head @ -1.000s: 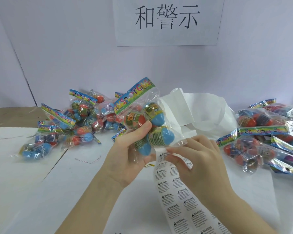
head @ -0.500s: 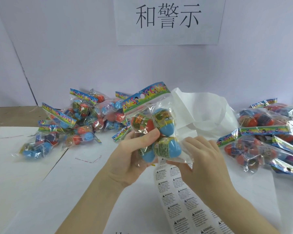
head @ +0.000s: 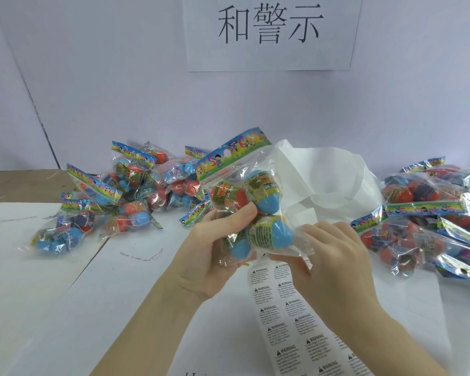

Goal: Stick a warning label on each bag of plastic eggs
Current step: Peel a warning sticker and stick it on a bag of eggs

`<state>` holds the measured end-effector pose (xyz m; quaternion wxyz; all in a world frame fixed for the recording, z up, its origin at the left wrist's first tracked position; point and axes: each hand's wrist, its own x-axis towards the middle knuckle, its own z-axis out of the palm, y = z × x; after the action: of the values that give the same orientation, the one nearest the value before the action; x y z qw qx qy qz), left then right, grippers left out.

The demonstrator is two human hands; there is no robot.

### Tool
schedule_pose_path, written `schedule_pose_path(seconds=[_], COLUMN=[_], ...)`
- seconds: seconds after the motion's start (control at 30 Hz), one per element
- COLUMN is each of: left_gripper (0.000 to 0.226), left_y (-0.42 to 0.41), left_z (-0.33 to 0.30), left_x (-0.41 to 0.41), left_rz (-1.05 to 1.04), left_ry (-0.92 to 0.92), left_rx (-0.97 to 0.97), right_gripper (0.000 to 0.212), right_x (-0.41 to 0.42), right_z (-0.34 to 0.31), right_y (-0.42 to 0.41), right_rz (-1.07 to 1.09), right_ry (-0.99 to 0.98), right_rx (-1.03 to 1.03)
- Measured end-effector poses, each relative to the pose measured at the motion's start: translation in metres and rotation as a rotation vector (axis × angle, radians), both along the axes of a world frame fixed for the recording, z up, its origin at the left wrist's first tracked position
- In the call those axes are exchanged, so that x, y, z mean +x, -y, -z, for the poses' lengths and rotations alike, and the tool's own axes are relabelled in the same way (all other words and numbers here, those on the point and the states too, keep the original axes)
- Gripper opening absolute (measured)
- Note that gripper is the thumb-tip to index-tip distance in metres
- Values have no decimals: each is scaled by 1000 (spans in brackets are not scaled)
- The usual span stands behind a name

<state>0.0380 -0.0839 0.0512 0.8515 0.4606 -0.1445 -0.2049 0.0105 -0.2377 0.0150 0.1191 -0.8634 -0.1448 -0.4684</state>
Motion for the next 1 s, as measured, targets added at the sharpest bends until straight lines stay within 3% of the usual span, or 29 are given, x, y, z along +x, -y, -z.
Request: schedule_pose_path(seconds=[0.13,0.23,0.5,0.6,0.77,0.9,1.0], left_gripper=[14,31,40,41,6,22,31], left_y=[2,3,6,7,8,9,10], left_z=[0,0,2,5,5,2,-1], left_x=[1,2,3,7,10,7,4], left_rz=[-47,-151,-302,-427,-683,-700,-673], left_ry=[-44,-90,-127,-58,32,86,207], left_rx=[-18,-2,48,149,247,252,297], right_gripper=[15,12,11,15,31,30,27], right_x=[-1,-2,-7,-11,-12,-12,-15], right_z=[0,0,-4,-9,-15,-19,-22], right_y=[0,-1,-8,-9,-7,-3,-2], right_rz=[-27,-43,-149,-213,-249,-308,-349], right_ry=[73,59,-196,-290,-395,-389,-333], right_rx=[14,30,186,317,615,865,844])
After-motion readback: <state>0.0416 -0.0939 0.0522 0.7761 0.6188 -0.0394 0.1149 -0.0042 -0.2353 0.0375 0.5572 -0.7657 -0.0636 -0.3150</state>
